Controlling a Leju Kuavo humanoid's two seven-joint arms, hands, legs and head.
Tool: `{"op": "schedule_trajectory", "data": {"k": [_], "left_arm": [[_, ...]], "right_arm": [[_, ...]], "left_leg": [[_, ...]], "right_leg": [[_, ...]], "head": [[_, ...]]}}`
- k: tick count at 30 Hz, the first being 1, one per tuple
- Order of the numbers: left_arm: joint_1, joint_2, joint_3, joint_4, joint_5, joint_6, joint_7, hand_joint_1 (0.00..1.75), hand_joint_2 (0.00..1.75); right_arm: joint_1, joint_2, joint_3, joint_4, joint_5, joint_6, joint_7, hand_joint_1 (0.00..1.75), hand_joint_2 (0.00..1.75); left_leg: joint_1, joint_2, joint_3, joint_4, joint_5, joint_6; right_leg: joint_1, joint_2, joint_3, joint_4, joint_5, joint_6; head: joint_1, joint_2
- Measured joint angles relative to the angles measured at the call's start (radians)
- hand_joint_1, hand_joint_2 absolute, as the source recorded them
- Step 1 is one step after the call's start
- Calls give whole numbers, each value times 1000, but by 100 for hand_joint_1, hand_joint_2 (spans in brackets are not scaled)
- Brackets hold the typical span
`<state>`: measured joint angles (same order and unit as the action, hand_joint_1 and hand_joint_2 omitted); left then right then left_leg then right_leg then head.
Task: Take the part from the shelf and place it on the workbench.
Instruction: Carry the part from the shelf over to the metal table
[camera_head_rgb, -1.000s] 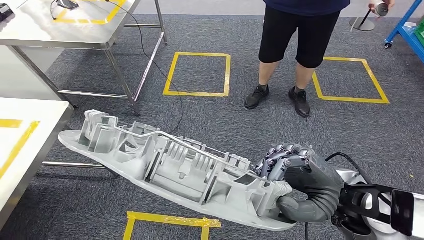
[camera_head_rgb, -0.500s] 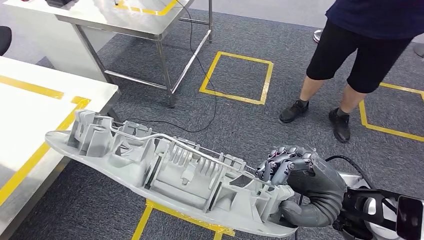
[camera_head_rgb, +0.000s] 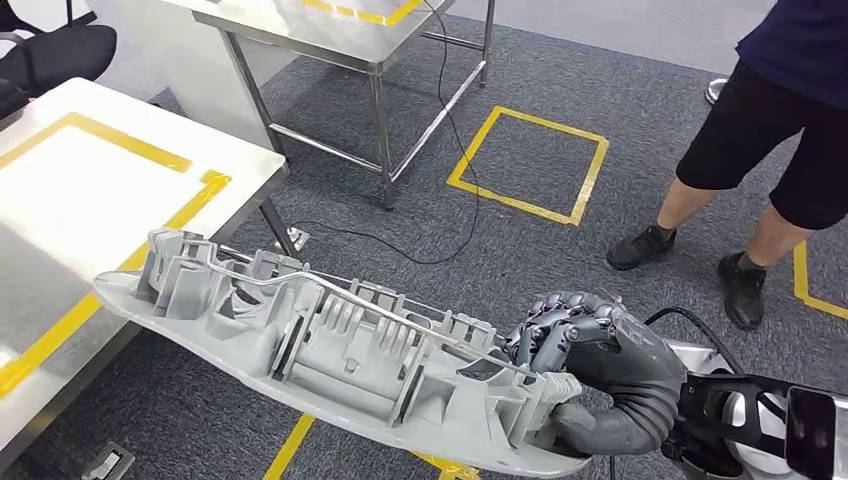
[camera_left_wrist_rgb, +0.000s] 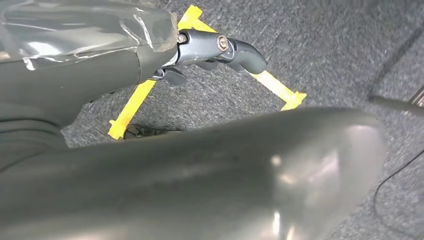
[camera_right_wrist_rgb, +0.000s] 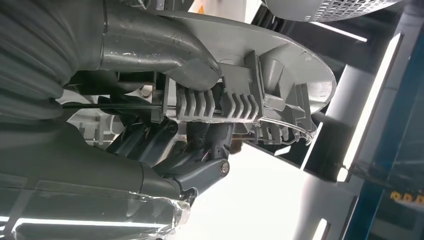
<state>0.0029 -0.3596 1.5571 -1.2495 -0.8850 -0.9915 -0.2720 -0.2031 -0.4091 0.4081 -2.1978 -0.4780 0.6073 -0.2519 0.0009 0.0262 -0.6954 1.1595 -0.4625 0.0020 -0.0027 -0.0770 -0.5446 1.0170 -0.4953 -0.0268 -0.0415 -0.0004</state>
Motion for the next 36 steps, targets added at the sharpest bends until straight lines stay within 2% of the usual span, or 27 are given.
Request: {"op": "schedule_trajectory", "data": {"k": [2, 3, 5, 6, 8, 9, 10, 11, 12, 13, 15, 16, 17, 18, 20, 21, 23, 24, 25, 27, 28, 29, 30, 31, 33, 34, 36], "left_arm": [[-2, 1, 0, -4, 2, 0, 0, 0, 0], [-2, 2, 0, -5, 2, 0, 0, 0, 0], [1, 3, 0, -8, 4, 0, 0, 0, 0], [2, 3, 0, -9, 6, 1, 0, 0, 0], [-1, 2, 0, -11, 14, 2, 2, 0, 0], [-4, 1, -1, -11, 20, 4, 4, 0, 0], [-7, 1, -1, -11, 25, 6, 7, 0, 0], [-9, 0, -1, -11, 30, 9, 9, 0, 0], [-9, 0, -1, -11, 33, 12, 10, 0, 0], [-9, -1, -1, -11, 35, 15, 11, 0, 0], [-9, -1, -1, -10, 36, 20, 11, 0, 0], [-8, -1, -1, -10, 37, 20, 11, 0, 0], [-7, -1, -1, -10, 41, 20, 11, 0, 0], [-5, -1, -1, -9, 47, 20, 11, 0, 0], [3, -1, 0, -7, 57, 14, 15, 0, 0], [7, -2, 0, -6, 59, 10, 16, 0, 0], [10, -2, 0, -4, 60, 4, 17, 0, 0], [8, -2, 0, -3, 60, 1, 18, 0, 0], [5, -2, 0, -1, 60, 0, 18, 0, 0], [3, -3, 0, 3, 60, -2, 19, 0, 0], [3, -3, 0, 5, 60, -2, 19, 0, 0], [3, -3, 0, 6, 60, -2, 19, 0, 0], [3, -3, 0, 7, 60, -2, 19, 0, 0], [3, -2, 0, 7, 60, -2, 19, 0, 0], [1, 0, 0, 7, 60, -2, 19, 0, 0], [1, 0, 0, 7, 60, -3, 19, 0, 0], [3, 0, 0, 8, 61, -3, 19, 0, 0]], "right_arm": [[-3, 1, 2, 0, -1, 0, 0, 175, 175], [-5, 2, 3, 0, -1, 0, 0, 175, 175], [-9, 3, 4, 0, -3, 0, 0, 175, 175], [-11, 4, 4, 0, -4, 0, 1, 175, 175], [-14, 4, 4, -1, -7, 1, 2, 175, 175], [-15, 3, 4, 0, -9, 1, 2, 175, 175], [-15, 3, 4, 0, -11, 1, 2, 175, 175], [-15, 2, 5, 0, -14, 1, 2, 175, 175], [-15, 1, 6, 0, -16, 1, 2, 175, 175], [-15, 0, 7, 0, -19, 1, 2, 175, 175], [-16, -2, 10, 0, -22, 3, 2, 175, 175], [-17, -2, 12, 1, -22, 5, 2, 175, 175], [-18, -4, 13, 2, -23, 8, 1, 175, 175], [-18, -5, 13, 3, -23, 12, 0, 175, 175], [-19, -10, 15, 4, -23, 17, -3, 175, 175], [-19, -12, 16, 4, -23, 19, -5, 175, 175], [-17, -15, 17, 4, -23, 19, -7, 175, 175], [-16, -16, 18, 3, -22, 19, -7, 175, 175], [-15, -17, 18, 3, -22, 19, -7, 175, 175], [-14, -18, 19, 3, -22, 18, -7, 175, 175], [-13, -18, 20, 3, -22, 18, -7, 175, 175], [-12, -18, 20, 3, -22, 18, -7, 175, 175], [-12, -18, 21, 3, -22, 18, -7, 175, 175], [-12, -18, 20, 3, -22, 18, -7, 175, 175], [-12, -19, 20, 3, -22, 18, -7, 175, 175], [-12, -19, 20, 3, -22, 18, -7, 175, 175], [-12, -20, 20, 2, -21, 18, -7, 175, 175]], "left_leg": [[-13, 38, 56, -108, 32, 14], [-19, 48, 66, -129, 32, 20], [-22, 28, 70, -137, 32, 30], [-20, 16, 79, -147, 36, 35], [-11, -9, 100, -167, 45, 45], [-8, -23, 104, -172, 47, 47], [-6, -36, 105, -172, 47, 48], [-5, -53, 105, -172, 47, 48], [-4, -69, 105, -172, 46, 47], [-2, -86, 107, -170, 44, 45], [4, -120, 110, -163, 38, 35], [5, -135, 108, -156, 33, 27], [6, -148, 105, -149, 28, 19], [6, -158, 101, -144, 25, 13], [9, -171, 94, -142, 23, 4], [10, -161, 92, -138, 21, 1], [9, -102, 70, -88, -8, -7], [8, -66, 44, -32, -35, -11], [9, -44, 8, 37, -66, -13], [11, -31, -53, 143, -98, -13], [10, -28, -58, 146, -87, -11], [8, -24, -43, 109, -59, -6], [4, -11, -9, 41, -23, 4], [-4, 16, 26, -29, 4, 16], [-19, 57, 70, -115, 27, 35], [-24, 62, 72, -125, 24, 39], [-21, 35, 77, -139, 32, 44]], "right_leg": [[6, -20, 7, -1, -8, 6], [7, -30, 9, -2, -11, 10], [8, -47, 15, -6, -16, 18], [6, -39, 17, -2, -21, 21], [3, 12, -4, 54, -48, 21], [-1, 43, -35, 114, -71, 19], [-3, 61, -74, 183, -94, 18], [-6, 69, -112, 244, -109, 21], [-10, 71, -136, 274, -110, 28], [-14, 73, -142, 267, -95, 38], [-25, 89, -99, 146, -28, 65], [-28, 103, -73, 81, 2, 72], [-29, 113, -53, 35, 22, 70], [-28, 118, -44, 14, 30, 63], [-24, 105, -41, 13, 31, 43], [-24, 98, -40, 12, 31, 37], [-24, 80, -35, 10, 29, 26], [-22, 70, -32, 9, 27, 21], [-19, 59, -30, 9, 24, 16], [-13, 36, -28, 10, 19, 10], [-10, 24, -26, 10, 17, 9], [-6, 13, -23, 9, 13, 8], [-3, 1, -18, 9, 10, 7], [0, -9, -13, 9, 6, 8], [5, -30, -6, 7, -1, 12], [6, -41, -5, 5, -3, 15], [7, -60, 0, 2, -7, 23]], "head": [[1, 0], [1, 0], [0, 0], [1, 0], [5, 0], [7, 0], [8, 0], [9, 0], [9, 0], [9, 0], [10, 0], [11, 0], [12, 0], [13, 0], [13, 0], [13, 0], [7, 0], [4, 0], [1, 0], [1, 0], [1, 0], [1, 0], [1, 0], [2, 0], [3, 0], [3, 0], [2, 0]]}}
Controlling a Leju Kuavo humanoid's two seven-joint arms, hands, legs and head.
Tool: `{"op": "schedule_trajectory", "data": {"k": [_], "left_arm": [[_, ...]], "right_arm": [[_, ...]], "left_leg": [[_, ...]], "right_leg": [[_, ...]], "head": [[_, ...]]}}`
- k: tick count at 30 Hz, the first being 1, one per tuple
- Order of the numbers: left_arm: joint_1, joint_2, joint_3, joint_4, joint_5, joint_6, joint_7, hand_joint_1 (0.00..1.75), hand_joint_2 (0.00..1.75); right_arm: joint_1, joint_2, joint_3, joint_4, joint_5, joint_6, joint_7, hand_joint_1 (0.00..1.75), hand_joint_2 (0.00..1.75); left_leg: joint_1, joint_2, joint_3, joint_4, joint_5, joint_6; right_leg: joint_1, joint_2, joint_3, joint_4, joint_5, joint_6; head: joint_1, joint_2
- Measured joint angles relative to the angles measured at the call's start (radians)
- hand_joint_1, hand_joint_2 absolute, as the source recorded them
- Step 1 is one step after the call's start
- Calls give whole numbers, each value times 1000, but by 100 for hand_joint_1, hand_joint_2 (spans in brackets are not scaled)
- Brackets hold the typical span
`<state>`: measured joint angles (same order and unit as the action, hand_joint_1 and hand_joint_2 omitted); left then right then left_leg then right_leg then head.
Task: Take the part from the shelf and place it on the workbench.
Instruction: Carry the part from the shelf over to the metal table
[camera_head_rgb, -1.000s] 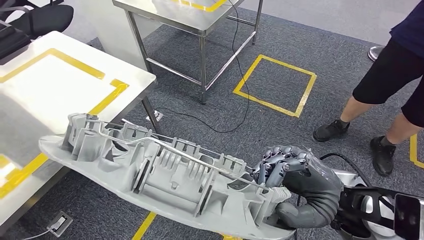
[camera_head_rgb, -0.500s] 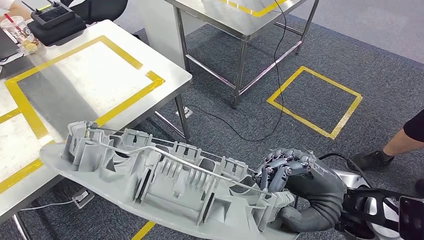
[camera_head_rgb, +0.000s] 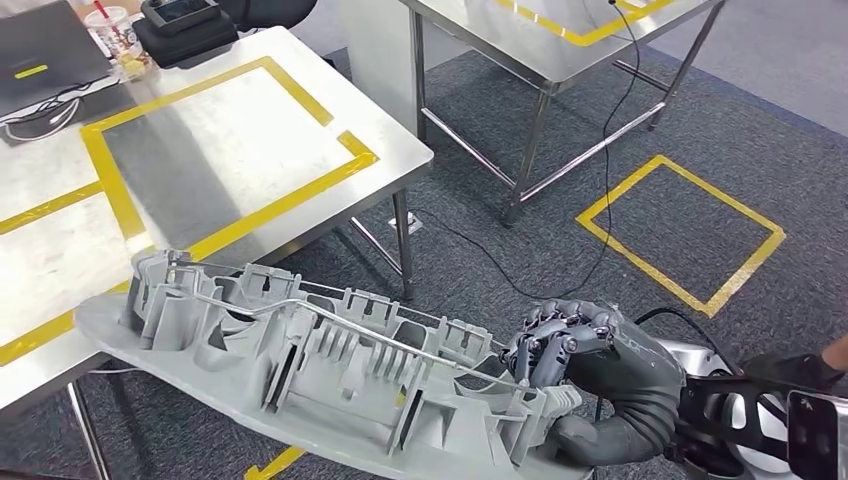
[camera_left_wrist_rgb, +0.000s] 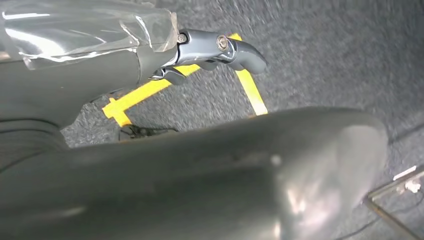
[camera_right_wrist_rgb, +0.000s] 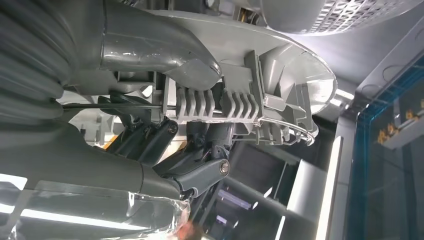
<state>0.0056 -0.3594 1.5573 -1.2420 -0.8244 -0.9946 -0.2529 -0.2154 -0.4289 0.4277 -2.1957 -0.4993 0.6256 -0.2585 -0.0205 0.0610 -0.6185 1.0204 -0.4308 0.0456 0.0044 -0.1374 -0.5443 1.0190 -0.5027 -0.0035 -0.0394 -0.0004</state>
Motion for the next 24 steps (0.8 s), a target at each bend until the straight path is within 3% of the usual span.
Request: {"op": "schedule_trajectory", "data": {"k": [2, 4, 6, 7, 8, 10, 12, 15, 18, 20, 22, 23, 24], "left_arm": [[0, 0, 0, 1, 1, -2, 0, 0, 0], [-5, -1, -1, 5, 3, -4, 0, 0, 0], [-7, -1, -1, 14, 4, -4, 1, 0, 0], [-6, -2, -2, 19, 5, -4, 2, 0, 0], [-5, -2, -1, 23, 5, -4, 2, 0, 0], [-4, -1, -1, 30, 6, -1, 3, 0, 0], [-4, 1, -1, 34, 6, 3, 2, 0, 0], [0, 2, 0, 40, 3, 8, 1, 0, 0], [1, 3, 0, 42, 2, 11, 1, 0, 0], [-1, 7, 0, 52, 0, 18, 0, 0, 0], [-3, 10, 0, 66, -2, 24, -1, 0, 0], [-3, 10, 0, 70, -3, 24, -2, 0, 0], [-3, 10, 0, 73, -3, 24, -2, 0, 0]], "right_arm": [[1, -2, -1, -2, 1, 0, 1, 175, 175], [7, -5, -3, -3, 3, 1, 0, 175, 175], [18, -8, -7, -2, 3, 6, -3, 175, 175], [23, -10, -9, -2, 3, 11, -7, 175, 175], [27, -13, -13, -2, 4, 18, -11, 175, 175], [33, -16, -21, -2, 8, 30, -19, 175, 175], [42, -17, -31, -3, 17, 36, -24, 175, 175], [51, -17, -43, -3, 28, 42, -28, 175, 175], [53, -17, -46, -3, 31, 44, -29, 175, 175], [65, -17, -55, -4, 40, 51, -33, 175, 175], [81, -16, -66, -5, 50, 60, -36, 175, 175], [85, -16, -67, -5, 52, 62, -36, 175, 175], [89, -16, -69, -5, 53, 65, -36, 175, 175]], "left_leg": [[9, -30, 16, -23, 12, 6], [14, -61, 24, -34, 20, 10], [15, -96, 25, -33, 20, 10], [16, -113, 25, -32, 19, 9], [18, -131, 27, -29, 17, 6], [22, -165, 27, -18, 9, -6], [23, -192, 20, -4, 0, -20], [25, -210, 10, -2, -1, -31], [27, -214, 9, -3, -1, -34], [28, -144, -45, 107, -57, -45], [31, -68, -127, 264, -122, -57], [32, -65, -141, 287, -121, -58], [33, -61, -135, 269, -102, -57]], "right_leg": [[-2, 36, -10, 34, -20, 2], [-9, 102, -65, 147, -63, 0], [-17, 128, -132, 257, -91, 7], [-21, 131, -146, 267, -84, 16], [-26, 134, -140, 236, -59, 29], [-36, 158, -90, 103, 8, 51], [-38, 185, -51, 15, 42, 47], [-30, 180, -46, 9, 43, 25], [-30, 175, -46, 9, 43, 22], [-30, 145, -38, 6, 39, 5], [-29, 105, -29, 4, 32, -10], [-28, 93, -28, 4, 29, -11], [-27, 81, -25, 4, 25, -10]], "head": [[3, 0], [7, 0], [10, 0], [9, 0], [9, 0], [10, 0], [12, 0], [14, 0], [14, 0], [8, 0], [2, 0], [2, 0], [2, 0]]}}
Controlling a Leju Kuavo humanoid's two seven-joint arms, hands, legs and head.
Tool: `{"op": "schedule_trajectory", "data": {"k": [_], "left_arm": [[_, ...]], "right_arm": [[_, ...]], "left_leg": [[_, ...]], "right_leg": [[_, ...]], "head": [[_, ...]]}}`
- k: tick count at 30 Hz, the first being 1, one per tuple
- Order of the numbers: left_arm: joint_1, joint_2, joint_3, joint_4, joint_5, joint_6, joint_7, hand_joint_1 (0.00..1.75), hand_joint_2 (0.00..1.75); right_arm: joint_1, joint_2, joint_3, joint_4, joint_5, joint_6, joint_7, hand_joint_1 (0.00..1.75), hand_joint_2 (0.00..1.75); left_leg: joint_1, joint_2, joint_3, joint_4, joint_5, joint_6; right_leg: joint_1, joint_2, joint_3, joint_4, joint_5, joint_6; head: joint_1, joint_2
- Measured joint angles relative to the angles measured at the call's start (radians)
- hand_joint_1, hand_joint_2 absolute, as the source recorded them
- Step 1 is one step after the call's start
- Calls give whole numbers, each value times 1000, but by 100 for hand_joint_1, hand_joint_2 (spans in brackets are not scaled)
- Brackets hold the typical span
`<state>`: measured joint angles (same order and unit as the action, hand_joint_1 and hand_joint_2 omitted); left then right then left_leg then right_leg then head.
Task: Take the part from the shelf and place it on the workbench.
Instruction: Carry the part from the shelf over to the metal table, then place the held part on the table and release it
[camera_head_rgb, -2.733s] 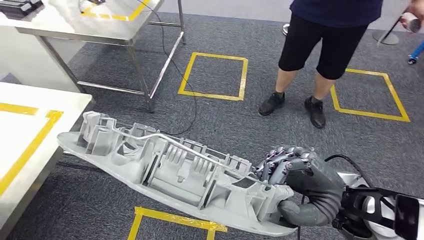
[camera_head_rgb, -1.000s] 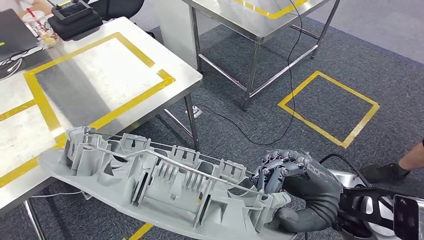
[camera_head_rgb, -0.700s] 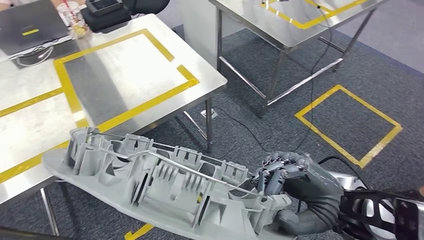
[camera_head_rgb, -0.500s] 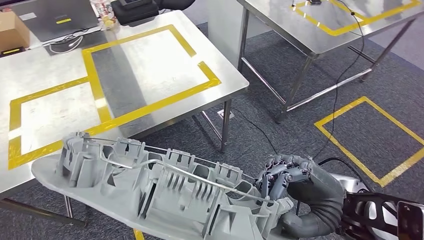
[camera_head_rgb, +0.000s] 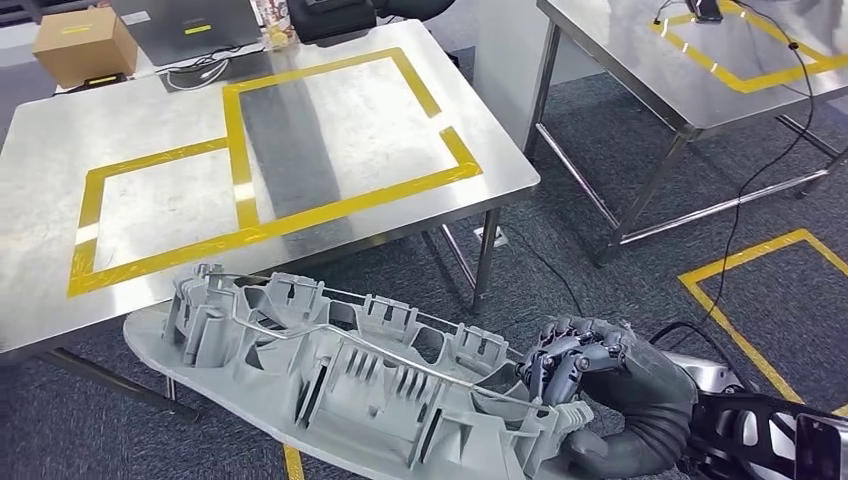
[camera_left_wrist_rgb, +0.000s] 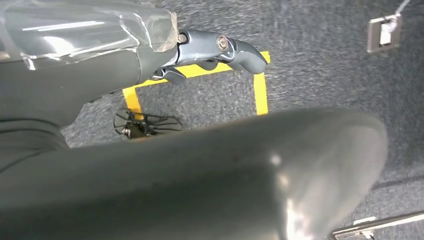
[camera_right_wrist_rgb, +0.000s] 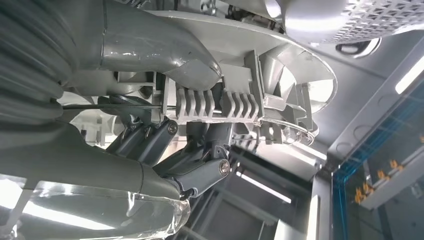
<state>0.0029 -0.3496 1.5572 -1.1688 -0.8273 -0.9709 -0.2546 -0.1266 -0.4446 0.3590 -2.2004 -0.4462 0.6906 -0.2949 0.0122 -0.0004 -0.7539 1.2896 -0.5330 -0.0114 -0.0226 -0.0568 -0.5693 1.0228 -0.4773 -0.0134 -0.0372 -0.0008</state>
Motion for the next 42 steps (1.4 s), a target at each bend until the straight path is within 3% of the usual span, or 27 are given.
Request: {"op": "schedule_trajectory", "data": {"k": [1, 3, 5, 6, 7, 8, 10, 12, 14, 15, 16, 18, 20, 22, 24, 25, 27, 29, 30, 31, 33, 35, 37, 39, 40, 42], "left_arm": [[0, 0, 0, 2, 0, 0, 0, 0, 0], [0, 1, 0, 4, 0, 0, -1, 0, 0], [-1, 2, 0, 6, 0, -1, -1, 0, 0], [-2, 3, 0, 6, 0, -1, -1, 0, 0], [-1, 3, 0, 7, 0, -2, -1, 0, 0], [0, 2, 0, 8, 0, -3, -1, 0, 0], [-1, 0, 0, 8, 1, -9, -1, 0, 0], [-5, -4, -1, 8, 1, -21, 1, 0, 0], [-5, -7, -1, 9, 1, -33, 10, 0, 0], [-4, -8, -1, 9, 2, -36, 14, 0, 0], [-3, -9, -1, 9, 3, -38, 18, 0, 0], [-3, -10, -1, 9, 4, -39, 21, 0, 0], [-1, -10, -1, 8, 12, -42, 33, 0, 0], [6, -9, 0, 8, 21, -49, 52, 0, 0], [9, -9, 0, 8, 23, -56, 63, 0, 0], [7, -8, 0, 7, 23, -59, 65, 0, 0], [1, -7, -1, 8, 14, -63, 62, 0, 0], [-1, -4, -1, 10, -6, -65, 46, 0, 0], [-1, -3, -2, 11, -18, -67, 34, 0, 0], [0, -1, -2, 13, -29, -70, 22, 0, 0], [-1, 7, -2, 15, -50, -74, 1, 0, 0], [-3, 15, -4, 17, -65, -75, -13, 0, 0], [-4, 22, -4, 20, -73, -75, -23, 0, 0], [-3, 25, -5, 23, -78, -75, -29, 0, 0], [-4, 26, -5, 24, -80, -75, -32, 0, 0], [-5, 26, -5, 29, -84, -75, -36, 0, 0]], "right_arm": [[4, 0, -2, 0, 1, 2, 0, 175, 175], [8, 0, -6, -2, 3, 3, 0, 175, 175], [10, 0, -10, -4, 4, 3, 0, 175, 175], [11, 1, -11, -5, 4, 3, 0, 175, 175], [12, 1, -13, -6, 4, 3, 0, 175, 175], [14, 1, -15, -7, 5, 3, 0, 175, 175], [18, 0, -20, -10, 5, 7, -2, 175, 175], [25, -2, -28, -11, 5, 12, -4, 175, 175], [32, -3, -34, -11, 6, 19, -6, 175, 175], [34, -4, -36, -11, 6, 21, -6, 175, 175], [36, -4, -38, -11, 6, 22, -7, 175, 175], [38, -6, -40, -11, 6, 23, -8, 175, 175], [39, -6, -44, -12, 6, 23, -10, 175, 175], [40, -5, -48, -14, 4, 22, -13, 175, 175], [41, -3, -52, -16, -1, 21, -16, 175, 175], [44, -3, -55, -16, -3, 21, -19, 175, 175], [49, -3, -58, -16, -4, 20, -30, 175, 175], [51, -4, -59, -13, -4, 18, -44, 175, 175], [50, -5, -59, -11, -4, 16, -49, 175, 175], [48, -6, -58, -9, -4, 11, -51, 175, 175], [38, -7, -56, -3, -8, -2, -52, 175, 175], [23, -7, -54, 6, -14, -14, -51, 175, 175], [13, -7, -51, 16, -18, -20, -51, 175, 175], [5, -9, -47, 22, -21, -22, -51, 175, 175], [1, -10, -45, 25, -22, -22, -51, 175, 175], [-4, -12, -42, 32, -24, -22, -52, 175, 175]], "left_leg": [[-1, 7, 27, -54, 31, 3], [-9, 54, 100, -190, 86, 16], [-19, 85, 133, -255, 100, 29], [-23, 79, 131, -257, 98, 33], [-24, 65, 133, -262, 99, 37], [-22, 52, 139, -271, 104, 42], [-14, 23, 155, -292, 114, 53], [-9, -9, 159, -299, 118, 58], [-9, -43, 160, -298, 117, 57], [-9, -61, 162, -298, 116, 56], [-8, -79, 164, -296, 115, 54], [-8, -110, 166, -289, 108, 45], [-10, -131, 161, -281, 100, 35], [-8, -142, 156, -279, 96, 26], [-7, -109, 148, -259, 81, 18], [-7, -78, 132, -222, 60, 13], [-6, -19, 68, -93, 1, 5], [-3, -4, 7, 15, -31, 3], [-3, -3, 1, 18, -20, 5], [-4, -2, 17, -21, 9, 11], [-11, 2, 85, -162, 75, 32], [-20, 10, 130, -252, 99, 51], [-26, 12, 136, -267, 96, 58], [-21, 9, 156, -290, 105, 63], [-17, 7, 167, -303, 111, 65], [-13, 4, 178, -315, 115, 67]], "right_leg": [[1, -12, 4, 0, -4, 2], [6, -33, 14, 0, -11, 7], [10, -51, 21, -1, -17, 15], [11, -62, 23, -3, -20, 20], [11, -74, 28, -7, -22, 25], [10, -70, 30, -6, -25, 30], [8, -19, 10, 45, -50, 32], [5, 37, -60, 173, -96, 27], [5, 49, -122, 269, -116, 31], [4, 51, -129, 262, -101, 38], [2, 56, -115, 214, -71, 48], [-4, 91, -60, 71, -3, 61], [-5, 115, -29, -4, 27, 49], [-3, 107, -23, -9, 29, 29], [-4, 98, -17, -10, 29, 17], [-5, 93, -13, -11, 27, 10], [1, 81, -7, -11, 22, 0], [6, 72, -5, -11, 18, -4], [8, 69, -3, -11, 16, -5], [11, 66, 0, -11, 13, -5], [18, 63, 7, -12, 9, -4], [23, 60, 10, -12, 4, -1], [23, 56, 12, -17, 1, 7], [22, 53, 10, -10, -5, 13], [22, 53, -1, 15, -17, 14], [17, 55, -62, 128, -61, 15]], "head": [[0, 0], [1, 0], [1, 0], [1, 0], [0, 0], [1, 0], [4, 0], [9, 0], [10, 0], [10, 0], [11, 0], [11, 0], [11, 0], [10, 0], [7, 0], [4, 0], [-2, 0], [-2, 0], [-2, 0], [-2, 0], [-1, 0], [0, 0], [-1, 0], [0, 0], [1, 0], [3, 0]]}}
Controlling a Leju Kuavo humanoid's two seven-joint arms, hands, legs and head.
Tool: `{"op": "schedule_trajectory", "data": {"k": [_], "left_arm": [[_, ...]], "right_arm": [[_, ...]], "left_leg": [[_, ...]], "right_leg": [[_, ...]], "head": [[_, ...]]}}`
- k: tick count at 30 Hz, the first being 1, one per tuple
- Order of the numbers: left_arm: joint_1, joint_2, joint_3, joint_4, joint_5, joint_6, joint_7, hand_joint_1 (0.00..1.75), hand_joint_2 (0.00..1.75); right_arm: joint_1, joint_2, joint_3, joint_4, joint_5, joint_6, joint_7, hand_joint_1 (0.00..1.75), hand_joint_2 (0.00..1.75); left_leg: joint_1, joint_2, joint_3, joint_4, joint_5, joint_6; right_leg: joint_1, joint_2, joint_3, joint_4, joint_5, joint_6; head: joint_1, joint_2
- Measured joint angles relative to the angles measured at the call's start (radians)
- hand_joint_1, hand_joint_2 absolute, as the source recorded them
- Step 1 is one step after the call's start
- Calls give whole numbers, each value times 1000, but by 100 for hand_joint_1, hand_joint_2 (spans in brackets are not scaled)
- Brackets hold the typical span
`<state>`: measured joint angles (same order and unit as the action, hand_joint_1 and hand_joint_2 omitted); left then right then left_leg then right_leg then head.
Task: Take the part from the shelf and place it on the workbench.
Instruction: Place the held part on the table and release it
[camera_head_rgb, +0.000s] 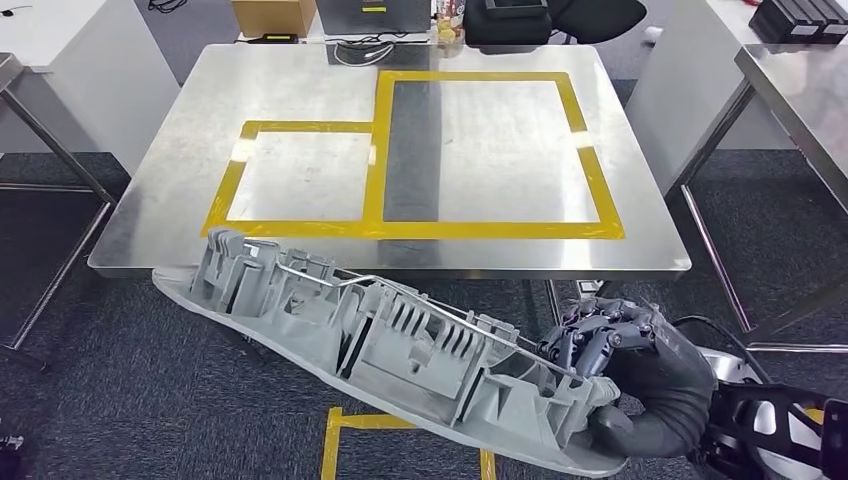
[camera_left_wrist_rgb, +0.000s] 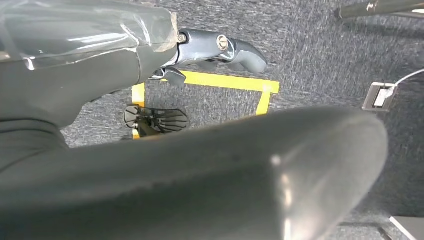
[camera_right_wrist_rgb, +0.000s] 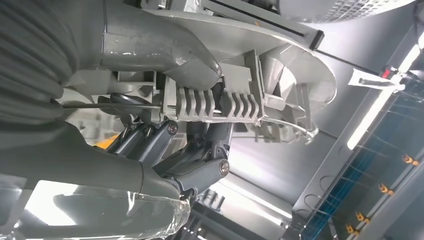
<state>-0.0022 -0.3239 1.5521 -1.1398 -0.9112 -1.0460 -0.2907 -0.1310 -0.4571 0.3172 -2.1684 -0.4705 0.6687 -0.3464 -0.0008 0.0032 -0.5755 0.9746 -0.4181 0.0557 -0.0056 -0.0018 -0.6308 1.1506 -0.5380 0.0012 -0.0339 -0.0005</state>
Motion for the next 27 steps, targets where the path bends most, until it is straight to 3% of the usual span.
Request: {"op": "schedule_trajectory", "data": {"k": [2, 3, 4, 6, 7, 9, 11, 14, 17, 18, 19, 20, 22, 23, 25, 27], "left_arm": [[-1, 0, 0, 5, -2, 0, -1, 0, 0], [-1, 0, 0, 8, -2, 0, -1, 0, 0], [0, 0, 0, 10, -2, 0, -1, 0, 0], [0, 0, 0, 14, -2, 0, -1, 0, 0], [0, 1, 0, 15, -2, 0, -1, 0, 0], [0, 2, 0, 17, -2, 0, -3, 0, 0], [1, 3, 2, 18, -3, 0, -7, 0, 0], [1, 2, 2, 19, -3, -1, -11, 0, 0], [2, 2, 3, 19, -1, -4, -16, 0, 0], [3, 1, 3, 19, 1, -4, -16, 0, 0], [4, 1, 4, 19, 3, -5, -16, 0, 0], [5, 0, 4, 19, 6, -6, -16, 0, 0], [5, -1, 4, 17, 11, -7, -16, 0, 0], [5, -2, 4, 15, 12, -8, -15, 0, 0], [5, -3, 5, 10, 14, -11, -14, 0, 0], [6, -4, 4, 5, 16, -14, -13, 0, 0]], "right_arm": [[-1, -1, 3, 8, -1, 0, 0, 175, 175], [-1, -2, 4, 11, -1, 0, 0, 175, 175], [-1, -2, 5, 13, -2, 0, 0, 175, 175], [-2, -2, 7, 17, -2, 0, 0, 175, 175], [-3, -3, 9, 19, -3, 0, 0, 175, 175], [-7, -3, 11, 23, -4, 1, -1, 175, 175], [-13, -3, 15, 28, -6, 2, -2, 175, 175], [-21, -2, 20, 33, -8, 6, -4, 175, 175], [-25, -3, 25, 40, -12, 9, -10, 175, 175], [-26, -3, 27, 43, -14, 10, -14, 175, 175], [-27, -3, 30, 47, -15, 11, -16, 175, 175], [-28, -3, 32, 50, -15, 12, -18, 175, 175], [-31, -3, 36, 54, -16, 12, -19, 175, 175], [-34, -3, 36, 56, -16, 12, -20, 175, 175], [-38, -2, 37, 59, -17, 12, -20, 175, 175], [-41, -2, 37, 62, -18, 12, -21, 175, 175]], "left_leg": [[2, -5, 1, 1, -3, -2], [3, -8, 2, 2, -6, -5], [6, -11, 4, 5, -10, -10], [11, -18, 8, 14, -20, -21], [11, -20, 7, 22, -26, -28], [8, -22, 3, 36, -39, -40], [9, -22, 0, 40, -45, -48], [17, -18, -14, 73, -68, -61], [18, -11, -108, 253, -142, -70], [18, -10, -142, 309, -155, -71], [18, -9, -162, 332, -149, -69], [17, -9, -162, 315, -124, -64], [10, -9, -113, 189, -46, -44], [5, -6, -84, 125, -20, -32], [-5, -2, -56, 61, -9, -15], [-8, -1, -47, 49, -14, -9]], "right_leg": [[-9, 0, -71, 116, -31, 9], [-14, 0, -84, 127, -24, 20], [-20, 0, -76, 97, -1, 34], [-31, 0, -24, -27, 61, 61], [-34, 0, 1, -79, 82, 66], [-33, 2, 23, -124, 95, 54], [-28, 4, 25, -127, 93, 31], [-29, 3, 32, -128, 89, 10], [-26, 3, 41, -129, 81, -4], [-24, 3, 43, -129, 79, -7], [-21, 3, 47, -129, 76, -9], [-17, 3, 52, -129, 72, -10], [-11, 4, 65, -130, 64, -11], [-7, 4, 70, -130, 60, -9], [-7, 4, 73, -132, 54, -3], [-6, 1, 74, -137, 51, 7]], "head": [[0, 0], [0, 0], [-1, 0], [0, 0], [1, 0], [2, 0], [3, 0], [2, 0], [-1, 0], [-1, 0], [-1, 0], [-1, 0], [-1, 0], [0, 0], [0, 0], [-1, 0]]}}
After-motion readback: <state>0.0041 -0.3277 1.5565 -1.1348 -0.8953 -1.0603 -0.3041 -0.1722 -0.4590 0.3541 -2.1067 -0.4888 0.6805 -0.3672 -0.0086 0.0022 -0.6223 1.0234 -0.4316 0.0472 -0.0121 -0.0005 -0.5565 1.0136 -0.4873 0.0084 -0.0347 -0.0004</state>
